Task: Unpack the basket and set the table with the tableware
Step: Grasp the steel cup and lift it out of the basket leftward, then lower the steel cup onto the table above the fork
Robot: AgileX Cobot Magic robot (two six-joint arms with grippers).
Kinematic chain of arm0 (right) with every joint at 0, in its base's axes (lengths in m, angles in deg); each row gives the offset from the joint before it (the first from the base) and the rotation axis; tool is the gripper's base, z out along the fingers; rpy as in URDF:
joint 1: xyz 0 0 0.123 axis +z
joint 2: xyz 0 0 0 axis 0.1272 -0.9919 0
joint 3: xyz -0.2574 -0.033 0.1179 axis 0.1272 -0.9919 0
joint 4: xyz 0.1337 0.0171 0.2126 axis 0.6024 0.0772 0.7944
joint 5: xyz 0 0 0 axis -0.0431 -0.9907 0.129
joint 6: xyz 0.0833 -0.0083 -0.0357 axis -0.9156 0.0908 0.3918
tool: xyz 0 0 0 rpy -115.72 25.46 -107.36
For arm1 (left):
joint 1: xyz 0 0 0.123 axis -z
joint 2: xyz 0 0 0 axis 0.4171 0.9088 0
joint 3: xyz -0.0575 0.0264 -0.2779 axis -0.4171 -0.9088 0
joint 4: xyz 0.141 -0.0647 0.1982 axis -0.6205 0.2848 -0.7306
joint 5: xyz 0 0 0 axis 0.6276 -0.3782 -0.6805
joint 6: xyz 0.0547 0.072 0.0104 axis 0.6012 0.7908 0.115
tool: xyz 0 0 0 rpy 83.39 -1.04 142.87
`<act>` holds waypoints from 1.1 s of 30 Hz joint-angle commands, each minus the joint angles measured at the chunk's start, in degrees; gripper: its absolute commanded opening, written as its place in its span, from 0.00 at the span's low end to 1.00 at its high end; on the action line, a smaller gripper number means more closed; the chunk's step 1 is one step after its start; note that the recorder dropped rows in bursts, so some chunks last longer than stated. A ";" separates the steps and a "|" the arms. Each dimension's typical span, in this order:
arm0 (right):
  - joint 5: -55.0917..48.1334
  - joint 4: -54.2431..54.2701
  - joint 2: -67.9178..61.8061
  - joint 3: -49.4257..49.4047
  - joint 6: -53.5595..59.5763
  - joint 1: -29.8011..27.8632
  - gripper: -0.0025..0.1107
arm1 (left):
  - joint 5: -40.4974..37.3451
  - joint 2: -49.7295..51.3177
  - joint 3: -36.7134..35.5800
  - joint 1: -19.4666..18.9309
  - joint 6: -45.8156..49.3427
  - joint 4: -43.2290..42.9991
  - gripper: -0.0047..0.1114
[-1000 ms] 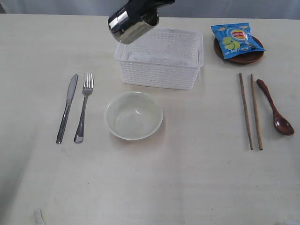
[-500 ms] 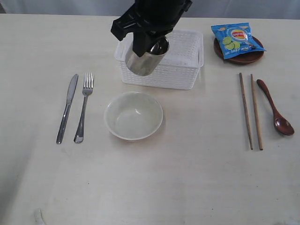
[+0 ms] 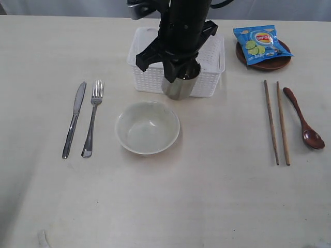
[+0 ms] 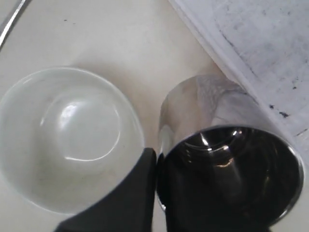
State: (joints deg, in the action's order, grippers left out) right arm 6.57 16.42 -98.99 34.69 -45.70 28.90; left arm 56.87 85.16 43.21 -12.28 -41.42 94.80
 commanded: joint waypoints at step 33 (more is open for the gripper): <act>7.61 -10.49 -12.19 29.24 -10.16 14.89 0.02 | 0.12 -0.19 -0.18 0.33 -0.21 -0.01 0.04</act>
State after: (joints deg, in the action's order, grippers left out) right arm 16.64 6.89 -107.32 58.50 -55.24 43.84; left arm 56.87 85.16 43.21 -12.28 -41.42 94.80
